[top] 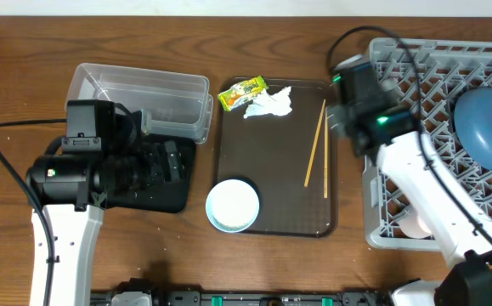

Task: Sort waste into correct bins and load items into the dishwasher rack
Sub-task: 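Place the teal plate upright in the dish rack with the right gripper, then grasp the wooden chopsticks on the tray with the right gripper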

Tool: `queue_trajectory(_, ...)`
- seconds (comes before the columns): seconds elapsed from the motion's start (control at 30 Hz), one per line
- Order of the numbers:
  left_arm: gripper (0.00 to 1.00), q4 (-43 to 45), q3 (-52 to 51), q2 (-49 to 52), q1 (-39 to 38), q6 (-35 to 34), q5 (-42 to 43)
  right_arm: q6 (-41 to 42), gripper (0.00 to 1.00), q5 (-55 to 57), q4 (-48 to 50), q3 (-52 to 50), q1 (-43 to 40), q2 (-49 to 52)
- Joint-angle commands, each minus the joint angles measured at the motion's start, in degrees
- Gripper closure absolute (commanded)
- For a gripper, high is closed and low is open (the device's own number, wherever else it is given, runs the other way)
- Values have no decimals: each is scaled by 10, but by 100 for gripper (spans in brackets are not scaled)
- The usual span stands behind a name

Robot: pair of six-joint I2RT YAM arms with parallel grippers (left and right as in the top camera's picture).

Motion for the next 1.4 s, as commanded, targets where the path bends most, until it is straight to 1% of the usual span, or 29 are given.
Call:
queue_trajectory(0.0,10,-1,8,-2,-1,10,-7,138,16,-207,-22,2,37,-5)
queue_trajectory(0.03,10,-2,8,-2,-1,10,-7,152,16,-235,-26,2,49,-4)
queue_trajectory(0.1,10,-2,8,-2,-1,9,-7,174,21,-256,-30,2,66,-2)
queue_trajectory(0.17,10,-2,8,-2,-1,10,-7,203,28,-245,-35,2,81,5)
queue_trajectory(0.23,10,-2,8,-2,-1,9,-7,235,32,-223,-39,2,86,18)
queue_trajectory(0.27,10,-2,8,-2,-1,9,-7,254,36,-218,-41,2,86,27)
queue_trajectory(0.33,10,-2,8,-2,-1,9,-7,297,51,-217,-45,2,85,50)
queue_trajectory(0.43,10,-2,8,-2,-1,9,-7,351,67,-193,-60,2,83,92)
queue_trajectory(0.57,10,-2,8,-2,-1,10,-7,411,67,-167,-55,2,77,156)
queue_trajectory(0.6,10,-2,8,-2,-1,10,-7,412,65,-167,-48,2,75,169)
queue_trajectory(0.77,10,-2,8,-2,-1,9,-7,412,66,-163,-29,2,71,217)
queue_trajectory(0.87,10,-1,8,-2,-1,9,-7,401,67,-163,-24,2,72,218)
queue_trajectory(1.0,10,-2,8,-2,-1,9,-7,384,67,-158,-20,2,73,186)
queue_trajectory(1.07,10,-2,8,-2,-1,10,-7,385,67,-140,-28,2,71,171)
queue_trajectory(1.17,10,-2,8,-2,-1,9,-7,401,62,-104,-47,2,60,156)
queue_trajectory(1.3,10,-2,8,-2,-1,10,-7,406,62,-102,-60,2,40,162)
queue_trajectory(1.37,10,-1,8,-2,-1,9,-7,406,63,-111,-59,1,34,169)
